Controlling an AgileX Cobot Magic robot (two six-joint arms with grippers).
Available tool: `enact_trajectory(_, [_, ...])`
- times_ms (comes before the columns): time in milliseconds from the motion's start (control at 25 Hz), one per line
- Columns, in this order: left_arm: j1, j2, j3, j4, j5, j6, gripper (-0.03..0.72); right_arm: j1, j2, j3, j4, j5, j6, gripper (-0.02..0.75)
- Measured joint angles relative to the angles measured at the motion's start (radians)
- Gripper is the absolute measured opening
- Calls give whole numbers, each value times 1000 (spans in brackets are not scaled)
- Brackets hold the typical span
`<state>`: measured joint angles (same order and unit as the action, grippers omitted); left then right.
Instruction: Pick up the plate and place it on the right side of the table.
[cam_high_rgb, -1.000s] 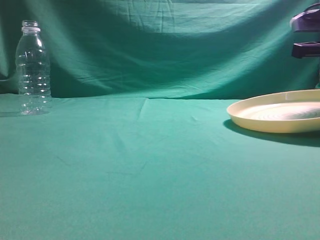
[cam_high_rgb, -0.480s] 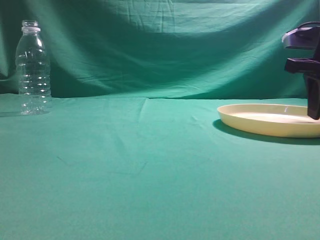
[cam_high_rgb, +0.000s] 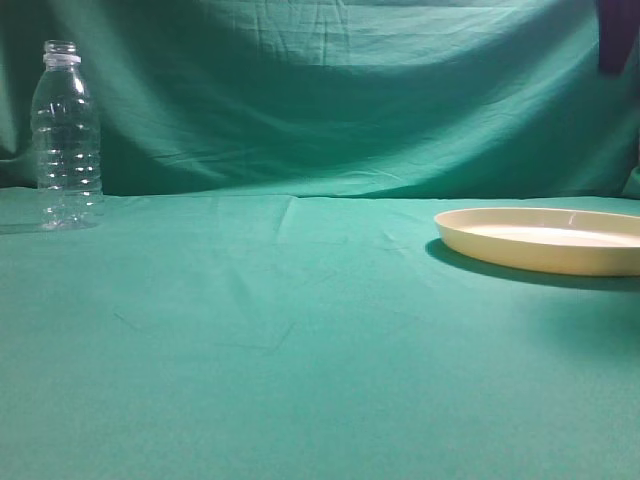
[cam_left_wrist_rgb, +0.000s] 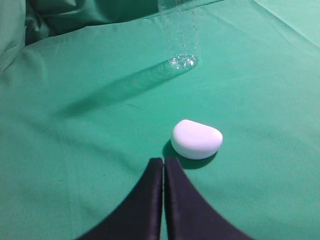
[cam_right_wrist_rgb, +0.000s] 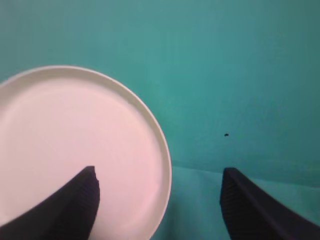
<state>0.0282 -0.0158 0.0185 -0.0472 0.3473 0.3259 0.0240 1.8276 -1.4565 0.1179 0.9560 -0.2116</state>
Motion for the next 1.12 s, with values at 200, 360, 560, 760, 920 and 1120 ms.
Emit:
enact_trajectory(200, [0,0,0,0,0,0,0,0,-137,-104,6,220,83,370])
enact_trajectory(360, [0,0,0,0,0,0,0,0,-279,-109,67,283,89,99])
enact_trajectory(560, [0,0,0,0,0,0,0,2,-478,-83,176,290,85,0])
enact_trajectory(760, [0,0,0,0,0,0,0,52,-746,115,211,241,65,0])
enact_trajectory(920, [0,0,0,0,0,0,0,73,-946,310,215,116,57,0])
enact_trajectory(1120, [0,0,0,0,0,0,0,73,-1208,533,217,-23,53,0])
